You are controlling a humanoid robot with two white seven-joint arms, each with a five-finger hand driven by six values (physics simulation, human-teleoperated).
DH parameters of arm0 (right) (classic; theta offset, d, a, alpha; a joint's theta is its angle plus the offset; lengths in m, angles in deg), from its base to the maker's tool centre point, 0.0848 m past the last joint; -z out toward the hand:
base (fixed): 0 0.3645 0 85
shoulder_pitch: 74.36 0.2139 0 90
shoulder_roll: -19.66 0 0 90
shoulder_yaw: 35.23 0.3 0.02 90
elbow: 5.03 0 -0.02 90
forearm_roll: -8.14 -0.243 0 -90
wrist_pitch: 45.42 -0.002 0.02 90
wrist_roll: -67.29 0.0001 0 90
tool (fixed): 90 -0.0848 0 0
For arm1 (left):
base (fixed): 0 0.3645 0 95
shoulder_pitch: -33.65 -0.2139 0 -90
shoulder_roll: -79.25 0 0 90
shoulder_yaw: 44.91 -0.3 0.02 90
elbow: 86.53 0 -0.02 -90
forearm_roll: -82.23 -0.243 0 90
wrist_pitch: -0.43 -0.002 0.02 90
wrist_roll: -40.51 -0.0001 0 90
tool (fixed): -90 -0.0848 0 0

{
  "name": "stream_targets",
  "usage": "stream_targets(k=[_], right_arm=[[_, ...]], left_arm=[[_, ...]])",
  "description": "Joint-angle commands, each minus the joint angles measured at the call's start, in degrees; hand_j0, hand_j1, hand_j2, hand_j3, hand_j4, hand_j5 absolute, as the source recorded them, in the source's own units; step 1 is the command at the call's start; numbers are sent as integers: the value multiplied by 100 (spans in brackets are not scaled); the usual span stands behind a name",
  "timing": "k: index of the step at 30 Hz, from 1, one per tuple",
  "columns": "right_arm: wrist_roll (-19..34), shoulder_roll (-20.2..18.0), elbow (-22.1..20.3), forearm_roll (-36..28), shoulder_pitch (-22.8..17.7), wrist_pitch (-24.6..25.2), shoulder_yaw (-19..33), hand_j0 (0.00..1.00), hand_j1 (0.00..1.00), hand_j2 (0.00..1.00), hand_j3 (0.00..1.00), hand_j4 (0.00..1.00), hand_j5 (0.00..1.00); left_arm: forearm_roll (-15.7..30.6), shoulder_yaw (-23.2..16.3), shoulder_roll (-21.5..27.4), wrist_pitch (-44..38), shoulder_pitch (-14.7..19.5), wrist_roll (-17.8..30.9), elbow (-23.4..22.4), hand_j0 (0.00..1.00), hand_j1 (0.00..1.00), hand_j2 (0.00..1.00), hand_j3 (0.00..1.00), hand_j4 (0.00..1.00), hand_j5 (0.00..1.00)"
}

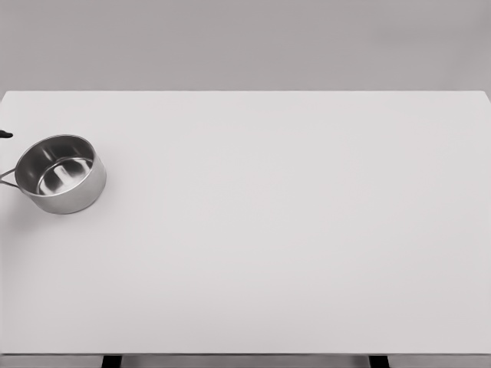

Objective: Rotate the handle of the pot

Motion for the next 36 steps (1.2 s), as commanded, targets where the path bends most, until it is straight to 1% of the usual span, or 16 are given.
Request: stream_targets(k=[1,8,13,16,26,31,33,36], right_arm=[[1,0,1,1,0,1,0,100,100,100,100,100,100],[1,0,1,1,0,-8,0,100,100,100,100,100,100],[1,0,1,1,0,1,0,100,100,100,100,100,100],[1,0,1,1,0,1,0,100,100,100,100,100,100],[1,0,1,1,0,1,0,100,100,100,100,100,100],[1,0,1,1,0,1,0,100,100,100,100,100,100],[1,0,1,1,0,1,0,100,100,100,100,100,100],[1,0,1,1,0,0,0,100,100,100,100,100,100]], left_arm=[[34,14,-1,-7,0,-3,-3,100,100,100,100,100,100],[34,31,-10,-7,44,-3,6,100,100,100,100,100,100],[34,40,-115,-7,53,-3,-3,100,100,100,100,100,100],[34,40,-168,-7,158,-3,-143,100,100,100,100,100,100],[52,128,-168,-7,176,-3,-135,100,100,100,100,100,100],[131,102,-212,-7,193,-3,-29,100,100,100,100,100,100],[149,110,-203,-7,114,-12,331,100,100,100,100,100,100],[184,119,-221,-7,97,-29,445,100,100,100,100,100,100]])
